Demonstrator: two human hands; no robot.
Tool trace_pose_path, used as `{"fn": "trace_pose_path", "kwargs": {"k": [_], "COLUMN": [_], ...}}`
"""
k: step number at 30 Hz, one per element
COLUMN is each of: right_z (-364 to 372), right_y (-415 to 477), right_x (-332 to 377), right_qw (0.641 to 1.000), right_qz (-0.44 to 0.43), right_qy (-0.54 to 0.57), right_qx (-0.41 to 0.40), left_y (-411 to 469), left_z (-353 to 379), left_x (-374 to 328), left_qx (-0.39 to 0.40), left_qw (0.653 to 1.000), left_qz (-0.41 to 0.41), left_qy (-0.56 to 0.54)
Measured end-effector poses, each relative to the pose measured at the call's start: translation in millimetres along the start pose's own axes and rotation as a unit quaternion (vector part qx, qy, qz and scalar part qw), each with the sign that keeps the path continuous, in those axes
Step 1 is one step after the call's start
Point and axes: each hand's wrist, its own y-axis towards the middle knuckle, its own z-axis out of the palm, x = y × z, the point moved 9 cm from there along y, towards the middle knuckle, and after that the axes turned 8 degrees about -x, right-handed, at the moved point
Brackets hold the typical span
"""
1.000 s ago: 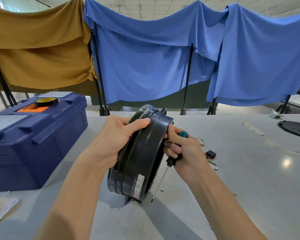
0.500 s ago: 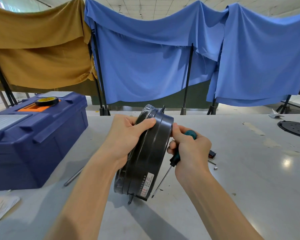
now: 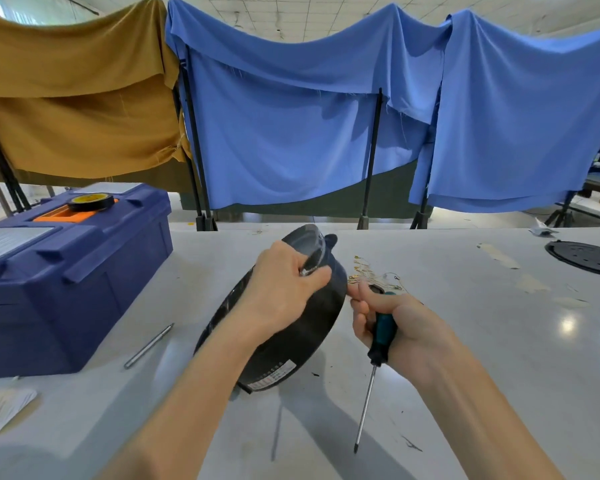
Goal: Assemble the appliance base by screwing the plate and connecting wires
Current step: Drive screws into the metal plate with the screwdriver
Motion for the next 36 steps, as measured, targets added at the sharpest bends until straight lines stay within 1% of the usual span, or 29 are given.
{"fn": "trace_pose_path", "kwargs": {"k": [4,7,11,14,16,18,22,29,32,36], "right_z": [-14.7,-28.7,-39.1,-40.9,-42.0,-41.7,-39.3,-40.5,-45.8,-56.9], "right_y": [4.7,6.2,5.8,4.5,5.3,5.6,6.3,-3.0,-1.8,8.4], "right_x": [-22.8,-37.1,-58.6,-72.3,-78.5,-80.4,-78.5,-71.1,-69.2,-55.5], "right_qw": [0.994,0.987,0.967,0.954,0.953,0.954,0.959,0.943,0.949,0.961], "right_qz": [0.106,0.158,0.238,0.274,0.28,0.276,0.258,0.269,0.257,0.22], "right_qy": [0.026,0.023,0.082,0.104,0.108,0.108,0.116,0.194,0.18,0.166], "right_qx": [0.014,0.022,0.048,0.055,0.051,0.045,0.036,0.031,0.019,-0.008], "left_y": [-12.2,-26.9,-48.0,-64.0,-70.8,-71.5,-71.0,-69.1,-70.7,-70.6], "left_z": [23.7,42.0,62.7,79.2,84.3,84.4,86.6,89.3,91.9,95.1], "left_x": [3.8,8.8,15.8,25.5,27.6,29.4,33.7,36.3,37.4,41.4], "left_qx": [0.059,0.11,0.147,0.178,0.191,0.195,0.215,0.226,0.225,0.225], "left_qw": [0.994,0.984,0.961,0.938,0.931,0.932,0.928,0.928,0.926,0.921], "left_qz": [0.036,0.056,0.09,0.103,0.119,0.129,0.124,0.116,0.119,0.123], "left_qy": [0.085,0.126,0.217,0.278,0.286,0.277,0.278,0.273,0.28,0.294]}}
